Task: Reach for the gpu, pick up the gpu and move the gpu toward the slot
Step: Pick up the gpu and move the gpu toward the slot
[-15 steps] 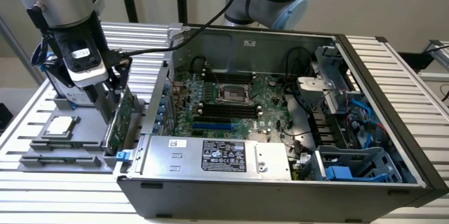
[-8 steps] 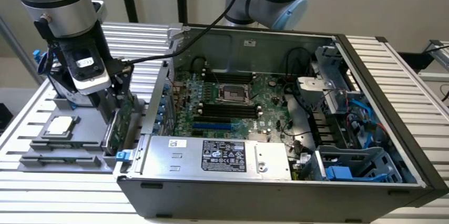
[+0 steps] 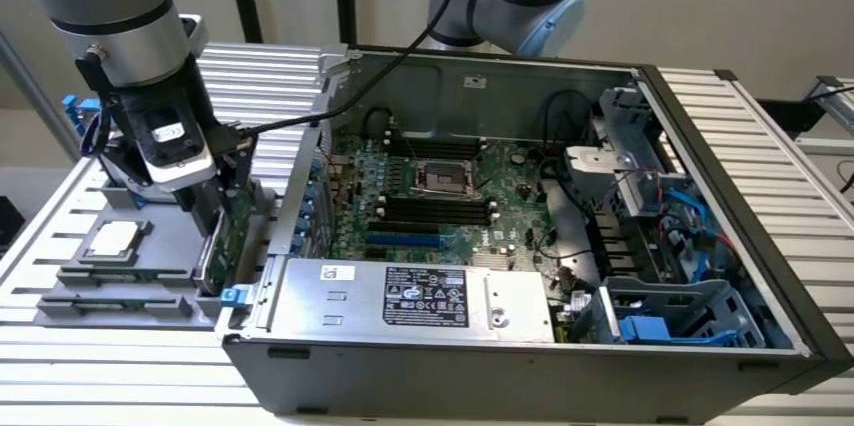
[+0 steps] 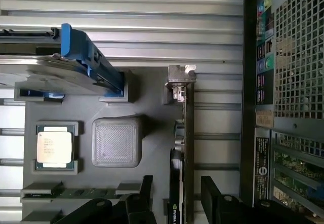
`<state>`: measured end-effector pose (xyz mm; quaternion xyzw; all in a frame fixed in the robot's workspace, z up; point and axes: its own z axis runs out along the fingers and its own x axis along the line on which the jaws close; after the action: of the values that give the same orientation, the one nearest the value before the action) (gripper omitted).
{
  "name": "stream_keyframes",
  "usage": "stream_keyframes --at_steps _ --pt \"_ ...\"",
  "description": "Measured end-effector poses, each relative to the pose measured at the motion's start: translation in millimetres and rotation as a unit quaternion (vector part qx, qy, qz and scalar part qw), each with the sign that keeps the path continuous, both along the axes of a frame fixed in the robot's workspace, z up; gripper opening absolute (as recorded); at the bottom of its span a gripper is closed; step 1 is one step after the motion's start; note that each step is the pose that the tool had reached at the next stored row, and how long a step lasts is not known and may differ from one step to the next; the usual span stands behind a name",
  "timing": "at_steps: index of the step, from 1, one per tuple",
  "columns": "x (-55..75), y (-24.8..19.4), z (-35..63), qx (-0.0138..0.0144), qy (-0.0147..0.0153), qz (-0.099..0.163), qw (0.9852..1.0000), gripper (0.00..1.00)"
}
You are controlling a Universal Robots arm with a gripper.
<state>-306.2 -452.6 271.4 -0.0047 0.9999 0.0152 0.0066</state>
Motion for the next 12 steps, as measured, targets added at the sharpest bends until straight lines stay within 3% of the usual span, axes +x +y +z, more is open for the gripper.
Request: stream_keyframes --at_steps 12 --pt "0.0 0.0 -21.8 0.0000 -0.0026 0.000 1.0000 0.50"
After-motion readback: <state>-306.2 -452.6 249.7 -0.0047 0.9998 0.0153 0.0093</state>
